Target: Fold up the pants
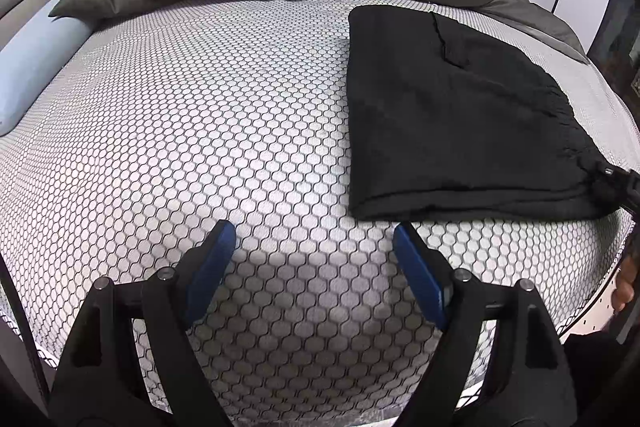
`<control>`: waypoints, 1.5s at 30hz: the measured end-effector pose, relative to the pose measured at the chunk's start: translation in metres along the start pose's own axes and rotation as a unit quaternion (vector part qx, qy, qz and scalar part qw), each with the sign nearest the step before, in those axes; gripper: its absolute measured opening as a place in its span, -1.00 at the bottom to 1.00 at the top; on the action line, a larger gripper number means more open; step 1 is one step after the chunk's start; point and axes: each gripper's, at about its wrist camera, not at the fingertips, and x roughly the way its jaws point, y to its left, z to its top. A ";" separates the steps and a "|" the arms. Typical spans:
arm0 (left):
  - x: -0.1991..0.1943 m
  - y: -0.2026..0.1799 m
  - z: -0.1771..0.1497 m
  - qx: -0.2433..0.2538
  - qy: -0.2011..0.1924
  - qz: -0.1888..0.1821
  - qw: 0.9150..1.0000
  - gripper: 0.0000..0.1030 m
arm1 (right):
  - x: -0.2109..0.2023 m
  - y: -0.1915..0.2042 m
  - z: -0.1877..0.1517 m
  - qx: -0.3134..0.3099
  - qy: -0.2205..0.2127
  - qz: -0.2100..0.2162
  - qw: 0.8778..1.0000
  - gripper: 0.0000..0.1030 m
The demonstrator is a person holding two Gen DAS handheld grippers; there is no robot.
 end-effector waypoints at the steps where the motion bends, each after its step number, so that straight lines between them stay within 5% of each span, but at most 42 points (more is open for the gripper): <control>1: 0.000 0.001 0.000 -0.001 0.000 0.001 1.000 0.55 | -0.009 -0.006 -0.004 0.008 -0.011 -0.004 1.000 0.02; 6: -0.003 0.009 0.000 -0.010 -0.011 -0.002 1.000 0.55 | -0.046 -0.016 -0.012 0.007 -0.079 -0.098 0.992 0.04; 9: -0.014 0.006 0.003 -0.021 -0.042 -0.011 0.999 0.55 | -0.053 0.000 -0.008 -0.033 -0.111 -0.102 0.988 0.03; 10: -0.018 0.006 0.005 -0.025 -0.053 -0.017 0.998 0.55 | -0.052 0.010 -0.007 -0.056 -0.116 -0.100 0.987 -0.13; 12: -0.025 0.003 0.012 -0.034 -0.083 -0.036 0.995 0.54 | -0.043 0.030 -0.008 -0.098 -0.109 -0.090 0.985 -0.35; 15: -0.022 -0.011 0.024 -0.029 -0.110 -0.055 0.992 0.49 | -0.015 0.052 -0.011 -0.135 -0.066 -0.082 0.985 -0.43; 20: 0.023 -0.054 0.032 0.026 -0.062 -0.033 0.997 0.42 | -0.010 0.042 -0.016 -0.129 -0.050 -0.111 0.984 -0.43; 25: 0.027 -0.041 0.021 -0.005 -0.051 -0.053 0.997 0.42 | -0.031 0.008 -0.016 -0.070 -0.067 -0.124 0.988 -0.42; 27: 0.017 -0.037 0.019 -0.016 -0.061 -0.053 0.997 0.42 | -0.045 0.009 -0.017 -0.068 -0.091 -0.121 0.986 -0.32; 33: -0.025 -0.037 -0.002 0.011 -0.119 -0.072 0.990 0.60 | -0.072 0.044 -0.031 -0.108 -0.143 -0.060 0.982 0.75; 38: -0.059 -0.046 -0.017 0.041 -0.168 -0.068 0.983 0.96 | -0.074 0.084 -0.045 -0.173 -0.163 -0.044 0.970 0.96; 45: -0.075 -0.053 -0.036 0.061 -0.194 -0.075 0.976 0.99 | -0.067 0.105 -0.066 -0.206 -0.160 -0.040 0.965 0.99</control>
